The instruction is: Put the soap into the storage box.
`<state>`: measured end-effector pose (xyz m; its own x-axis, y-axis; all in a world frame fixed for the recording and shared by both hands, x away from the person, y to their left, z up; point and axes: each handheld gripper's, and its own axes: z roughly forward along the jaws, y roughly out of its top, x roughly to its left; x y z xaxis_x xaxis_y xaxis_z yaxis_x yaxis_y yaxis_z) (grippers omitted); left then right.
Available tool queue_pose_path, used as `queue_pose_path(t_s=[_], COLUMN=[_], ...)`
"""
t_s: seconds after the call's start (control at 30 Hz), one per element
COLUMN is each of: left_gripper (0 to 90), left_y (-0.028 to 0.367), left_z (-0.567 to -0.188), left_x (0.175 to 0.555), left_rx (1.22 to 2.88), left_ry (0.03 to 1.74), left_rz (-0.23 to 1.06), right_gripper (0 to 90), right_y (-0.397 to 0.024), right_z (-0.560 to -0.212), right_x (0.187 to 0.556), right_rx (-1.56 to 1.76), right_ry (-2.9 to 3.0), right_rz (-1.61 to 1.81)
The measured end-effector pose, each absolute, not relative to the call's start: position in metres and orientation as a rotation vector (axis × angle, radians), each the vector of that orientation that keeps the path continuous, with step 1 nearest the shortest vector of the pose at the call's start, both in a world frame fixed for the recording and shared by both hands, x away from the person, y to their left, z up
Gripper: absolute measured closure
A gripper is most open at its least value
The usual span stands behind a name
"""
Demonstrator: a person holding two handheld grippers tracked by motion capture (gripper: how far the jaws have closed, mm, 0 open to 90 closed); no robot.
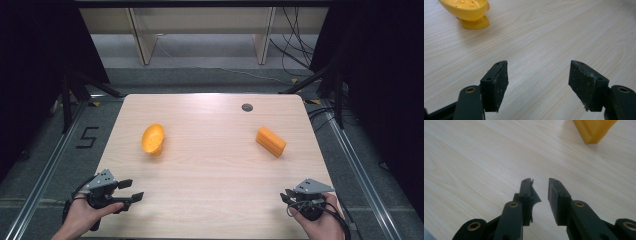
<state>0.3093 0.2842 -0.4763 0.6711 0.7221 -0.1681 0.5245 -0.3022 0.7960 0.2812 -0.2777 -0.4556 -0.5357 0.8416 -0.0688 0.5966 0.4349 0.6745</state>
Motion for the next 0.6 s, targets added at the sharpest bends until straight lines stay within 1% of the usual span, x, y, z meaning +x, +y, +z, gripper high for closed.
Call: queue_pose_path(t_s=[0.03, 0.07, 0.1, 0.13, 0.17, 0.2, 0.27, 0.33, 0.4, 0.5, 0.53, 0.6], left_gripper=[30.9, 30.9, 31.0, 30.9, 30.9, 30.9, 30.9, 31.0, 31.0, 31.0, 31.0, 31.0], left_y=[0.285, 0.285, 0.285, 0.285, 0.285, 0.284, 0.284, 0.285, 0.284, 0.285, 0.285, 0.285], left_z=[-0.476, -0.476, -0.476, -0.477, -0.477, -0.478, -0.479, -0.477, -0.477, -0.478, -0.478, -0.478], left_x=[0.309, 0.309, 0.309, 0.310, 0.310, 0.311, 0.311, 0.311, 0.310, 0.310, 0.310, 0.310], left_rx=[1.981, 1.981, 1.979, 1.976, 1.976, 1.968, 1.981, 1.993, 1.982, 1.992, 1.992, 1.988], left_ry=[0.969, 0.969, 0.969, 0.968, 0.968, 0.983, 0.982, 0.990, 0.981, 0.975, 0.977, 0.980], left_rz=[0.272, 0.272, 0.269, 0.268, 0.268, 0.265, 0.261, 0.242, 0.271, 0.252, 0.256, 0.247], right_gripper=[68.5, 68.5, 64.2, 59.2, 59.2, 52.4, 48.6, 48.5, 48.5, 45.6, 43.5, 42.1], right_y=[-0.279, -0.279, -0.277, -0.278, -0.278, -0.279, -0.279, -0.277, -0.274, -0.273, -0.273, -0.273], right_z=[-0.456, -0.456, -0.455, -0.455, -0.455, -0.450, -0.443, -0.433, -0.423, -0.409, -0.404, -0.396], right_x=[0.284, 0.284, 0.283, 0.288, 0.288, 0.296, 0.303, 0.314, 0.328, 0.357, 0.370, 0.389], right_rx=[1.199, 1.199, 1.292, 1.273, 1.273, 1.251, 1.250, 1.232, 1.201, 1.131, 1.149, 1.156], right_ry=[2.306, 2.306, 2.317, 2.360, 2.360, 2.424, 2.488, 2.564, 2.661, 2.721, 2.728, 2.740], right_rz=[0.842, 0.842, 0.825, 0.774, 0.774, 0.696, 0.593, 0.508, 0.434, 0.334, 0.309, 0.257])
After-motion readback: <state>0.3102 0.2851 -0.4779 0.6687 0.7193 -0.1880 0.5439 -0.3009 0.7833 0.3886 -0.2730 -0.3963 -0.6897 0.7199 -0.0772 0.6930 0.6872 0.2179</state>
